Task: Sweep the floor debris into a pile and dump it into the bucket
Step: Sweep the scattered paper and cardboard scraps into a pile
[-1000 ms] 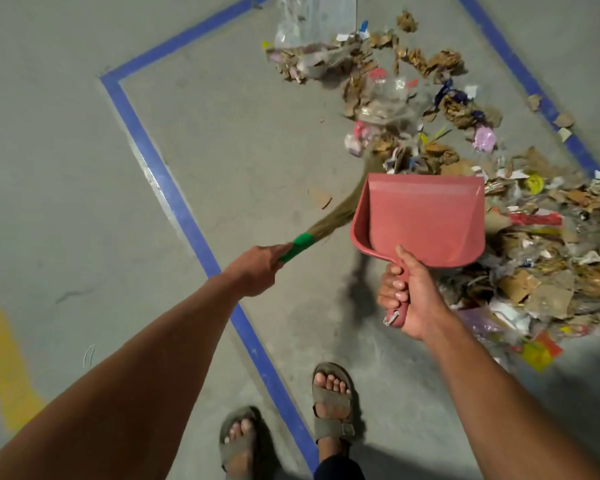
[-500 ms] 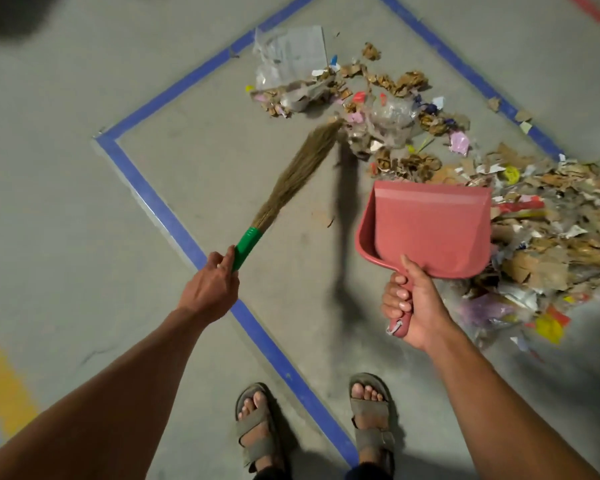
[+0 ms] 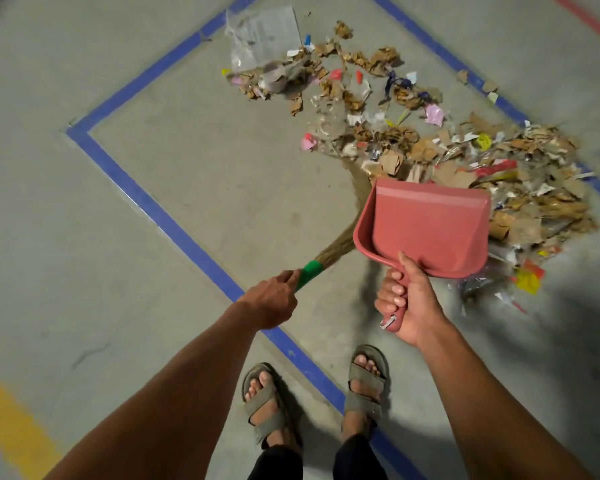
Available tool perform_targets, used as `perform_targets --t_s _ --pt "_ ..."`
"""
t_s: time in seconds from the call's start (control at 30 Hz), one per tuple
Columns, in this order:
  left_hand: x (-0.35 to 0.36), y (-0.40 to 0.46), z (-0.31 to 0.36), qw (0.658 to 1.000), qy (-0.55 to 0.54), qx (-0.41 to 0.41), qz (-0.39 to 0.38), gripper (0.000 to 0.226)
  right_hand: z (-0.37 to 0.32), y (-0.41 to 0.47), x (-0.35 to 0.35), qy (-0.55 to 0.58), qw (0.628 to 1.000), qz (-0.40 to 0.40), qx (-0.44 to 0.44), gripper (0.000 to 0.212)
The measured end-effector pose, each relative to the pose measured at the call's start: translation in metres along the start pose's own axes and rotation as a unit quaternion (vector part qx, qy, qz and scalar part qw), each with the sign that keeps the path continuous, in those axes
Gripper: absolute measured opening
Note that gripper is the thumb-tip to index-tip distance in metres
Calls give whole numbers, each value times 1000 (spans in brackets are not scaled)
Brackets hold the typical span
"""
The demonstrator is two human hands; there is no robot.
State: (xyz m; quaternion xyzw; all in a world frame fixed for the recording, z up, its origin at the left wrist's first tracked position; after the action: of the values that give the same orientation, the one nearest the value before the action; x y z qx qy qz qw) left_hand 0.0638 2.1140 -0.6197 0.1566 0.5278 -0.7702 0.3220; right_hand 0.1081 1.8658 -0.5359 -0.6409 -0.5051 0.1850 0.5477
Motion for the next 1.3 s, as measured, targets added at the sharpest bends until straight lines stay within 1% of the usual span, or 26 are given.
perform_targets --t_s 0.1,0.17,0.23,0.33,0.43,0.53,0.6,0.7,0.83,0.9,0.97,1.0,1.03,1.13,1.17,1.2,1.23,1.3 --pt "-11 -24 -4 999 15 22 44 72 -5 -18 -4 15 1000 0 -6 48" --pt "-19 -37 -10 996 5 20 90 74 -8 -28 -5 21 1000 0 -10 48" --pt "-29 -41 -17 993 -12 18 113 72 -10 -35 -6 24 1000 -2 -9 47" --pt "-48 -45 -25 993 -27 36 110 67 -12 -43 -5 16 1000 -10 -12 48" --pt "-62 -51 -29 990 -24 50 131 65 -15 -49 -2 6 1000 -15 -14 48" --pt "-70 -57 -26 991 -3 23 132 62 -18 -52 4 1 1000 -16 -18 49" --pt "-79 -64 -27 989 -9 7 145 58 -19 -54 14 -4 1000 -15 -20 48" --pt "-98 -72 -36 984 -51 1 174 52 -23 -54 36 -13 999 -18 -25 46" --pt "-129 -77 -52 965 -154 48 206 44 -28 -48 81 -21 999 -28 -23 46" --pt "-148 -78 -63 956 -200 24 214 46 -30 -43 107 -26 999 -33 -27 46" --pt "-169 -76 -76 938 -270 -22 217 55 -31 -37 136 -31 998 -43 -29 46" --pt "-179 -75 -82 921 -318 -39 223 57 -31 -35 150 -32 998 -48 -29 46" --pt "-189 -74 -87 896 -373 -51 234 56 -31 -33 163 -33 998 -53 -29 46" --pt "-222 -64 -108 803 -529 -69 266 47 -32 -21 202 -44 996 -72 -28 46" --pt "-231 -59 -114 786 -560 -74 252 46 -32 -17 213 -47 996 -77 -26 45" --pt "-238 -53 -121 783 -572 -82 229 48 -32 -11 222 -49 995 -79 -24 45" --pt "-246 -47 -130 789 -570 -92 212 53 -34 -5 233 -52 995 -81 -22 45" --pt "-262 -34 -148 797 -554 -106 215 64 -38 9 252 -56 995 -86 -20 45"
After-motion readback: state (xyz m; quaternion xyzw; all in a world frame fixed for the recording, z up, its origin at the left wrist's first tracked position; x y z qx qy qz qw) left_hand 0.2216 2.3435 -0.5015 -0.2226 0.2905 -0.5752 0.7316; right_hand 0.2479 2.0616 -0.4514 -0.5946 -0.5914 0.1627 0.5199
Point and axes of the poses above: each hand's wrist, its own y-axis towards the middle knuckle, its own x-axis out of the palm, z = x × y, the point moved 2 cm from there along y, towards the middle knuckle, and after that the axes turned 1 degree about -z, right-handed, at the moved point
